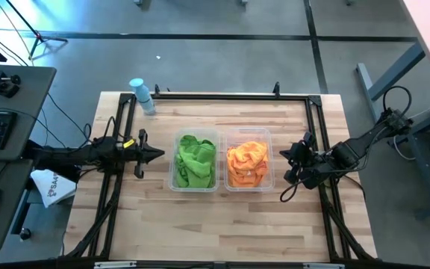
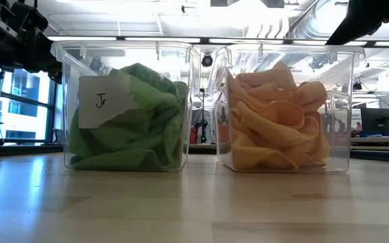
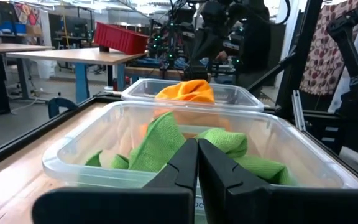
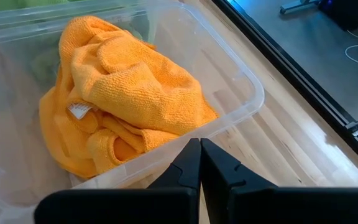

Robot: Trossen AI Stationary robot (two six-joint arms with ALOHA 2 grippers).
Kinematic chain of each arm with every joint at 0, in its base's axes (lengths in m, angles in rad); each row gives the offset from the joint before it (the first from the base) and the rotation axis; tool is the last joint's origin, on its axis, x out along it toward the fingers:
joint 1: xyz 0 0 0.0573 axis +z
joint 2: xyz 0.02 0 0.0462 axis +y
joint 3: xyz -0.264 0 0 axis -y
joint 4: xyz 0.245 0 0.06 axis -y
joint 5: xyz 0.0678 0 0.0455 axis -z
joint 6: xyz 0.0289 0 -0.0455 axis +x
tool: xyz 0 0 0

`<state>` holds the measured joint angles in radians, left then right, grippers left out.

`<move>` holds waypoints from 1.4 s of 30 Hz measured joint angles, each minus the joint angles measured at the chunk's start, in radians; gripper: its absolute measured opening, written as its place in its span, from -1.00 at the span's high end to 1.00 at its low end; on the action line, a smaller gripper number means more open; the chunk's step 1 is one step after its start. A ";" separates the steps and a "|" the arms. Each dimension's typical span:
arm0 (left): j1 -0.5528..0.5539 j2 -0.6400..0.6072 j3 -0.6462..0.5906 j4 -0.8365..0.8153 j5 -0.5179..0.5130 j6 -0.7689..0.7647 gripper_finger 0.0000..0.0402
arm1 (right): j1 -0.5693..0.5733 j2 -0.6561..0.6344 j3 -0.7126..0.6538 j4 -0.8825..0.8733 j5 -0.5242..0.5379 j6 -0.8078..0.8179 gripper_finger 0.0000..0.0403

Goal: Sort microfiber towel by color & place in baskets
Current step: Return to Home Position

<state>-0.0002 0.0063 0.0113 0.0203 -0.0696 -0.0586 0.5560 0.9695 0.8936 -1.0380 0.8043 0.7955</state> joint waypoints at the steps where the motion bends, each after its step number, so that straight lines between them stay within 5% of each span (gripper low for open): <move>1: 0.000 0.000 0.000 0.000 0.000 0.000 1.00 | 0.000 0.000 0.000 -0.002 0.000 0.000 1.00; 11: 0.000 0.000 0.000 0.000 -0.001 0.000 1.00 | 0.000 -0.004 0.000 0.027 0.000 -0.044 1.00; 25: 0.000 0.000 0.000 0.000 -0.001 0.000 1.00 | -0.001 -0.146 -0.013 0.293 -0.149 -0.524 1.00; 35: 0.000 0.000 0.000 0.000 -0.001 0.001 1.00 | -0.129 -0.282 -0.428 1.033 -0.395 -0.838 1.00; 42: 0.000 0.000 0.000 0.000 -0.001 0.000 1.00 | -0.327 -0.413 -0.622 1.198 -0.628 -0.882 1.00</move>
<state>-0.0005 0.0063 0.0116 0.0200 -0.0704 -0.0586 0.2288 0.5564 0.2721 0.1599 0.1763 -0.0870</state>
